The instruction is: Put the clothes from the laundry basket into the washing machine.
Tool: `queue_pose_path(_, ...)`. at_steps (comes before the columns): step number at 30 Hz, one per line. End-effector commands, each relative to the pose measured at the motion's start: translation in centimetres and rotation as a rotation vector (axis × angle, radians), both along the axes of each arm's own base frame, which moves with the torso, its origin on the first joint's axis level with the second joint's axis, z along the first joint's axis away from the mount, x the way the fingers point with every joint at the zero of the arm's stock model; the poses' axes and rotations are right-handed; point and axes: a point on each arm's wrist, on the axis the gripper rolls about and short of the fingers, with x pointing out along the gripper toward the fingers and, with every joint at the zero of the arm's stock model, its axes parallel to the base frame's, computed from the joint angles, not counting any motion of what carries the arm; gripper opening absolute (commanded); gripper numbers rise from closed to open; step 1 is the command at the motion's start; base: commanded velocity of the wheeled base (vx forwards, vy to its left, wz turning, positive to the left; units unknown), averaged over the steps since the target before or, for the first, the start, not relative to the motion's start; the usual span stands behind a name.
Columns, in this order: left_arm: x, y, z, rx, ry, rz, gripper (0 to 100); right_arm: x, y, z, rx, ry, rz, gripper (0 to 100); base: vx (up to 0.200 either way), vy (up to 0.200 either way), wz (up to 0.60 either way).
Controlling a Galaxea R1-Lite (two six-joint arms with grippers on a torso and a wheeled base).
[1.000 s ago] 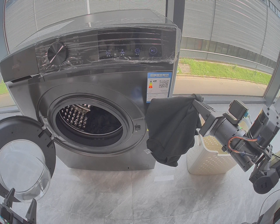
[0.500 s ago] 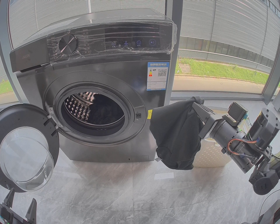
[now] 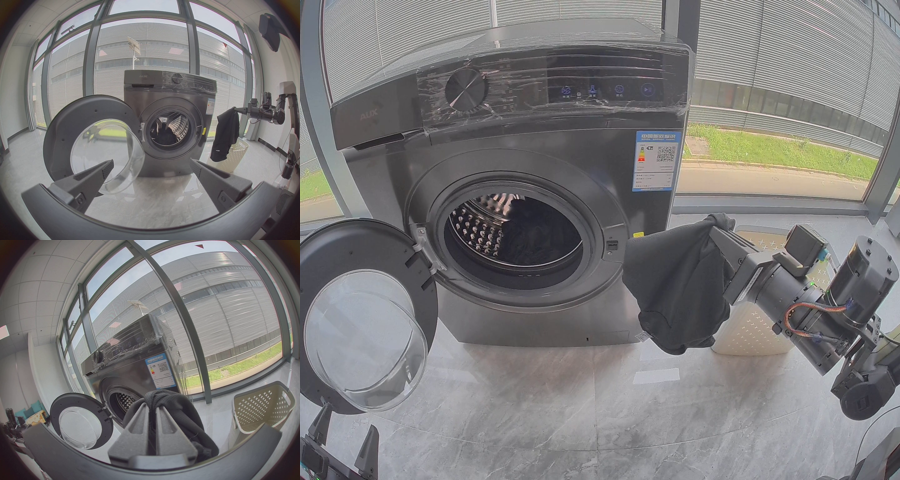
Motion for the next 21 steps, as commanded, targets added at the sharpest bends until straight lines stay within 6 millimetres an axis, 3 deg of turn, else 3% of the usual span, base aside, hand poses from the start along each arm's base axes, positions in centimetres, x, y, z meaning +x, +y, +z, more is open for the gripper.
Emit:
queue_pose_path(1,-0.02,0.00,-0.44,0.000,-0.002,0.000,100,0.09,0.11,-0.29,-0.006,0.007,0.002,0,0.000,0.200,0.00)
queue_pose_path(12,-0.02,0.00,-0.44,0.002,-0.002,0.000,100,0.06,0.09,-0.55,-0.015,0.015,0.003,0,0.000,0.200,0.00)
queue_pose_path(21,0.00,0.00,-0.48,0.002,0.000,0.000,100,-0.10,0.08,-1.00,-0.028,0.030,0.009,0,0.000,0.000,0.00)
